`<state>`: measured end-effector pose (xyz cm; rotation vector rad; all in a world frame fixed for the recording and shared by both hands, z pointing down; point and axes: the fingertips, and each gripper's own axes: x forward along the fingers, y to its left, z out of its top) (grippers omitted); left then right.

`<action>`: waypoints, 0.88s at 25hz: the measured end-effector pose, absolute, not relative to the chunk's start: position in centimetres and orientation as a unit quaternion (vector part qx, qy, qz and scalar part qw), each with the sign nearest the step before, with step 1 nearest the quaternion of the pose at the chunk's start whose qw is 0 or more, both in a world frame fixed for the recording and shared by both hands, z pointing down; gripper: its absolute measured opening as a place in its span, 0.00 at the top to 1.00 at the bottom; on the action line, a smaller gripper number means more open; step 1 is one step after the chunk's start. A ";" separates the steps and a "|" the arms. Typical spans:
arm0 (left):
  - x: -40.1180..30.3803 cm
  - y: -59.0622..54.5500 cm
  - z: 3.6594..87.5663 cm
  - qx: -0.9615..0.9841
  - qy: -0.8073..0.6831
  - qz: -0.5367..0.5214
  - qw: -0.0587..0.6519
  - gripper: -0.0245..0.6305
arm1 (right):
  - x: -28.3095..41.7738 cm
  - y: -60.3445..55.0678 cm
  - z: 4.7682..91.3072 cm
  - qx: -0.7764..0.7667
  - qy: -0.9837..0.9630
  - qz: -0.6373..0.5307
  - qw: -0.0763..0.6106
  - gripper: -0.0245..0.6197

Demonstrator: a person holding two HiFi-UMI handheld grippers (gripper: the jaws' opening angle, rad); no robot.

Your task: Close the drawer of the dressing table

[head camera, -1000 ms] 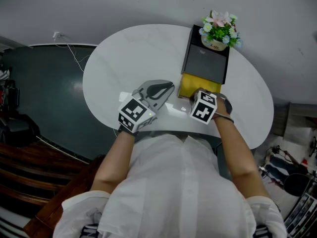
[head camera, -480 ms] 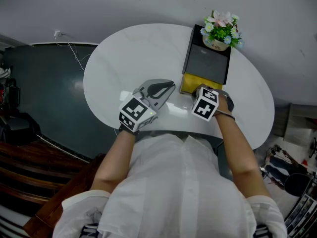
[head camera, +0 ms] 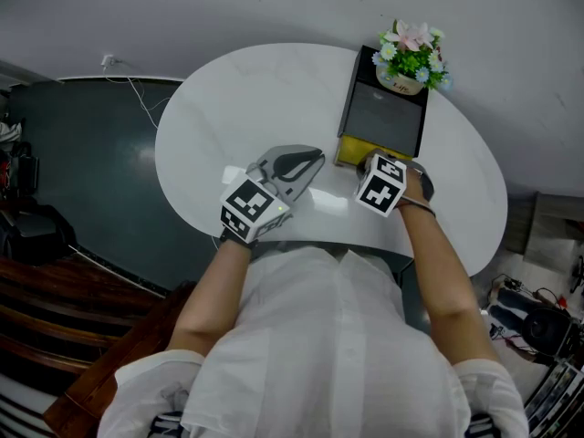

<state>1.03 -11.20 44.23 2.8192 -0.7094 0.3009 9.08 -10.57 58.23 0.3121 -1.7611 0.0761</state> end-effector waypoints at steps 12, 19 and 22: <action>1.0 -11.1 44.2 0.959 -0.241 0.102 0.110 0.93 | 9.1 -10.7 58.7 0.141 -0.764 0.020 0.629 0.93; 1.2 -11.3 44.3 0.959 -0.240 0.103 0.112 0.93 | 9.2 -11.2 58.1 0.143 -0.765 0.020 0.628 0.93; 1.1 -11.3 44.3 0.959 -0.240 0.104 0.111 0.93 | 9.3 -11.5 58.1 0.148 -0.764 0.018 0.628 0.93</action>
